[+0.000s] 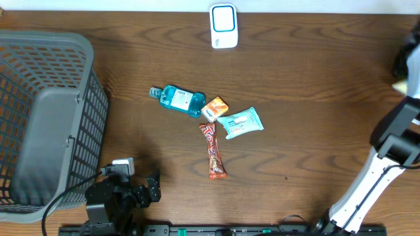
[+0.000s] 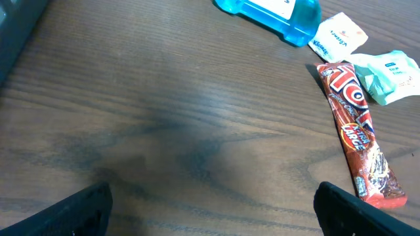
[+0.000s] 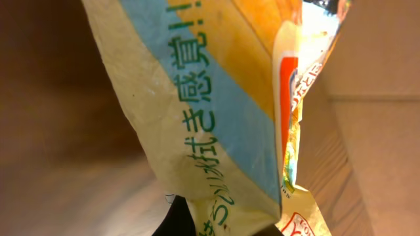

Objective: Scan the item barcode

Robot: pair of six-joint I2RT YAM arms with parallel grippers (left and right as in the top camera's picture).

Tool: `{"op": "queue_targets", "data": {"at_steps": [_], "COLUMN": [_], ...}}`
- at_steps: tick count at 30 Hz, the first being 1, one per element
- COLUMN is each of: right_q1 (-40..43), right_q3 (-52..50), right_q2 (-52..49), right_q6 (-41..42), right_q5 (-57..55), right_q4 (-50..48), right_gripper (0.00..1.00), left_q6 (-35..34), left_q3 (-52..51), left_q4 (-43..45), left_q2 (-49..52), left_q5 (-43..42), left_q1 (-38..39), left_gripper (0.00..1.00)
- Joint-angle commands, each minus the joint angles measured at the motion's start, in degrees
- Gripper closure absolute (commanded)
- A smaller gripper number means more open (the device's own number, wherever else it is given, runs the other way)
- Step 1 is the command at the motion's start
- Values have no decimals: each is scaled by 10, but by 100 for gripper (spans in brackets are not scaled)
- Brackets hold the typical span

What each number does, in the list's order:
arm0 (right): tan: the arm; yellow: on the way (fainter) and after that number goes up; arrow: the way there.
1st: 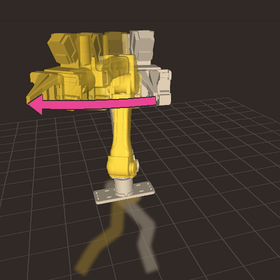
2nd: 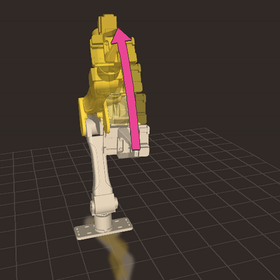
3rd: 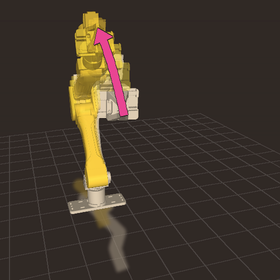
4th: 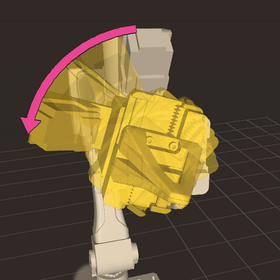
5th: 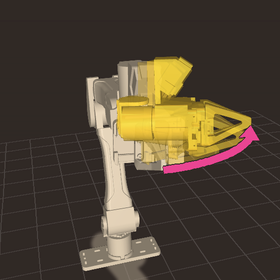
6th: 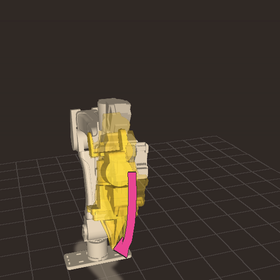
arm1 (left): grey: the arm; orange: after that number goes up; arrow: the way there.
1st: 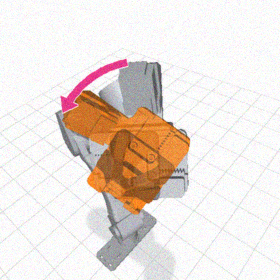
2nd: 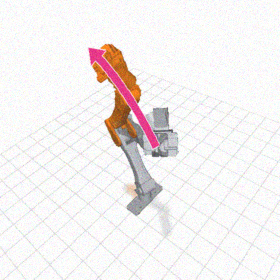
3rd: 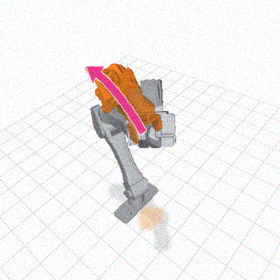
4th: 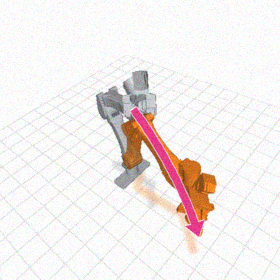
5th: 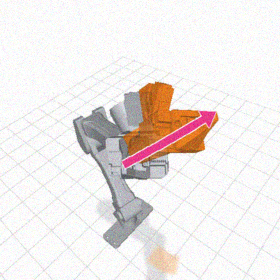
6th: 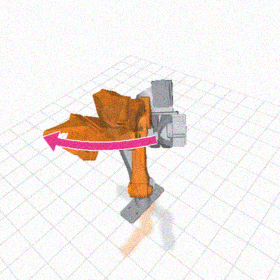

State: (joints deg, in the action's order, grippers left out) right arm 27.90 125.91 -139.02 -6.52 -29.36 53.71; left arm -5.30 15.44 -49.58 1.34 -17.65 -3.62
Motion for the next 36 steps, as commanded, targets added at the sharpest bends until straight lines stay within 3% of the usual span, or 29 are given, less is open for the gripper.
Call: {"op": "queue_targets", "data": {"at_steps": [1,3,8,11,14,18,22,33,36], "right_q1": [36,54,76,79,73,48,-6,-242,-299], "right_q3": [2,3,3,3,3,3,3,-40,-87], "right_q2": [1,11,59,105,161,233,281,271,271], "right_q6": [-8,-5,38,69,74,109,115,106,204], "right_q5": [-6,19,40,137,298,511,632,614,516], "right_q4": [-7,-14,-14,-5,0,44,139,326,359], "right_gripper": [99,96,61,39,1,1,1,1,1], "left_q6": [3,3,3,3,3,3,3,3,3], "left_q3": [1,1,1,1,1,1,1,1,1], "left_q4": [-5,-5,-5,-5,-5,-5,-5,-5,-5], "left_q2": [-3,-3,-3,-3,-3,-3,-3,-3,-3], "left_q5": [2,2,2,2,2,2,2,2,2], "left_q1": [2,2,2,2,2,2,2,2,2], "left_gripper": [2,2,2,2,2,2,2,2,2]}}
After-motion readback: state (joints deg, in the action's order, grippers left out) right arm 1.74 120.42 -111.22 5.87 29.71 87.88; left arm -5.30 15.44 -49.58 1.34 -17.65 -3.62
